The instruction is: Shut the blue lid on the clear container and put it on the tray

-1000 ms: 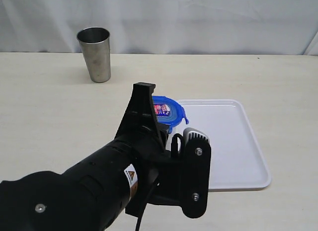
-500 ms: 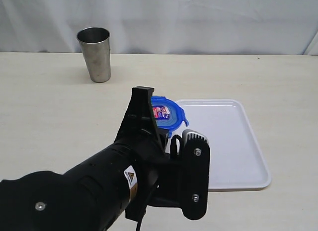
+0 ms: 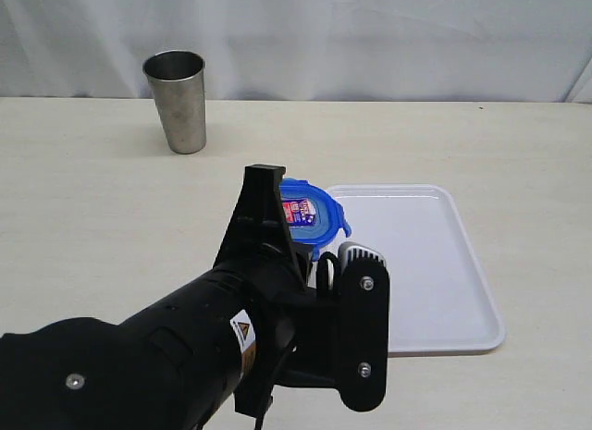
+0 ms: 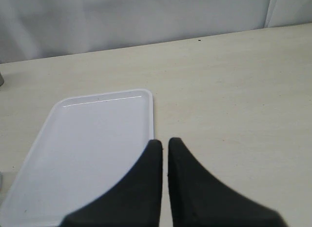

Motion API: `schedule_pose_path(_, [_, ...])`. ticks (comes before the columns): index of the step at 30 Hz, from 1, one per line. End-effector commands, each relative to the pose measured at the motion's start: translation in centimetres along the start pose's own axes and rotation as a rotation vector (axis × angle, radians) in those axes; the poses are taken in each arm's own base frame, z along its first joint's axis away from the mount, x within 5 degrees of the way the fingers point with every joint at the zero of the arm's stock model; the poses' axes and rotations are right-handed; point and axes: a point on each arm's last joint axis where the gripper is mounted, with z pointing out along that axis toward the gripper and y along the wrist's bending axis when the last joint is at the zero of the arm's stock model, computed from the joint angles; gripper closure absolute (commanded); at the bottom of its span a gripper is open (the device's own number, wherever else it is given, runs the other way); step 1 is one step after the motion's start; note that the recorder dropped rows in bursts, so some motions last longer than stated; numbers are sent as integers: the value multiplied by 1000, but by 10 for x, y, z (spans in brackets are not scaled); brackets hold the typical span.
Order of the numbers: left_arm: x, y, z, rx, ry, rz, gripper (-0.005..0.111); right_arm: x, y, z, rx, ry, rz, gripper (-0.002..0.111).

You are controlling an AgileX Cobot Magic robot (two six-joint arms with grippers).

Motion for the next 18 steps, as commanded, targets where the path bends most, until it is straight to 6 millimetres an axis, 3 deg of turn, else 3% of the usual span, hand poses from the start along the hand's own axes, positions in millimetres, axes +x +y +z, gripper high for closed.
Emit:
schedule_pose_path(1, [3, 0, -1, -4, 16, -5, 107, 1, 0, 0, 4, -5, 3, 104])
schedule_pose_path(18, [4, 1, -1, -13, 33, -42, 107, 1, 0, 0, 4, -5, 3, 104])
